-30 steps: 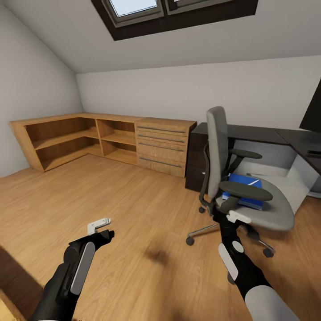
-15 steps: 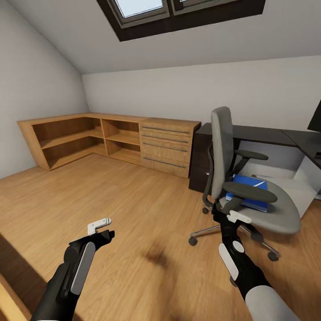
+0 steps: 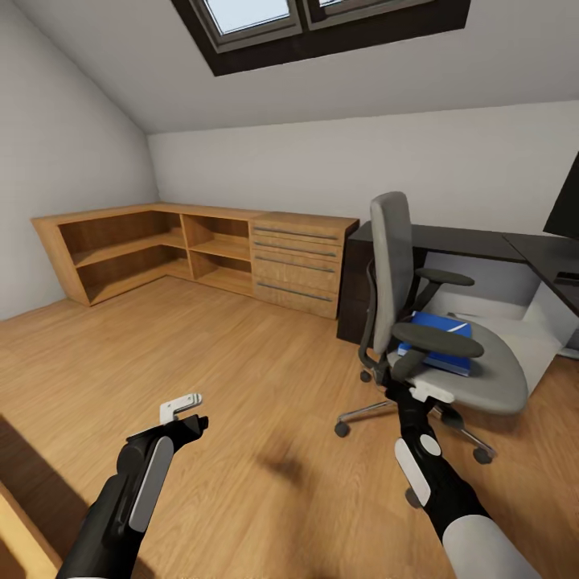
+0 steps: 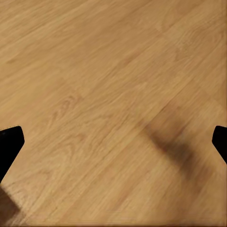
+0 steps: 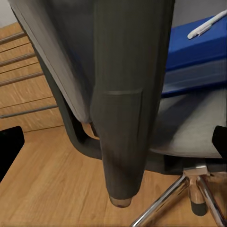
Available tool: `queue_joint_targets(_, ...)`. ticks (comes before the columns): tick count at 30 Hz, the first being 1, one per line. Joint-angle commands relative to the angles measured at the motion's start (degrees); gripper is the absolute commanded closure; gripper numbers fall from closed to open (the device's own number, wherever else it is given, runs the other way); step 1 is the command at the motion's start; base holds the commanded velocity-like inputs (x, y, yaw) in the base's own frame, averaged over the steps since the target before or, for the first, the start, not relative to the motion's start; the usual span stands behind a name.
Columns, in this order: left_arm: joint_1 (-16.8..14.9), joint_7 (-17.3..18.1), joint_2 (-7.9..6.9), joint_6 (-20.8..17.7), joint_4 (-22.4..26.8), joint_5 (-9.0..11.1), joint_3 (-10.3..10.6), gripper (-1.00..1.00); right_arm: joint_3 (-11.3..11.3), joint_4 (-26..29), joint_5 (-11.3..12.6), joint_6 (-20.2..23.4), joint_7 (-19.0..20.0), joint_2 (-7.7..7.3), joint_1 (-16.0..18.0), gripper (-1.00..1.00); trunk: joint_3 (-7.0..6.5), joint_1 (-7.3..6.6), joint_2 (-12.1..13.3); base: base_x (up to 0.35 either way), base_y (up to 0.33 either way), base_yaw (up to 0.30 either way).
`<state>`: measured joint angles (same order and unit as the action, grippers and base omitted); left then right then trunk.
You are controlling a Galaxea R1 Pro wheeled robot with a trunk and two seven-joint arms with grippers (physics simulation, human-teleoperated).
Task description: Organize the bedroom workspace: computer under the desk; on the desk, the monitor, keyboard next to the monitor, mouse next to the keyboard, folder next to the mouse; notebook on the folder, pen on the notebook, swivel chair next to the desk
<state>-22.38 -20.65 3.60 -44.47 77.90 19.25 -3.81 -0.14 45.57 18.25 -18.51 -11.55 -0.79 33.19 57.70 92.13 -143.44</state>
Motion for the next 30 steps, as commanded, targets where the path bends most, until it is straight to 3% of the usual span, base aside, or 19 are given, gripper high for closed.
queue_joint_targets(1,0.0,-0.4,0.03,-0.2,0.1,0.6,-0.1,-1.00,0.1,0.0,0.5,-0.3,-0.1,-0.05,0.0,-1.00,0.06,-0.02,0.0,-0.022,-0.022,0.000)
queue_joint_targets(9,0.0,-0.4,-0.19,-0.1,0.3,0.6,-0.5,-1.00,-0.8,-0.7,0.7,-2.7,-0.9,-0.46,0.0,-1.00,0.06,-0.02,0.0,-0.006,-0.006,0.000)
queue_joint_targets(16,0.0,-0.2,-0.26,0.1,0.7,0.8,-5.1,-1.00,-5.4,-1.0,0.8,-3.1,-4.2,-0.68,0.0,-1.00,0.06,-0.02,0.0,0.000,0.000,0.000)
queue_joint_targets(30,0.0,-0.3,-0.26,0.1,0.7,0.8,-5.4,-1.00,-5.9,-1.0,0.8,-3.1,-4.3,-0.65,0.0,-1.00,0.06,-0.02,0.0,-0.099,-0.045,0.000)
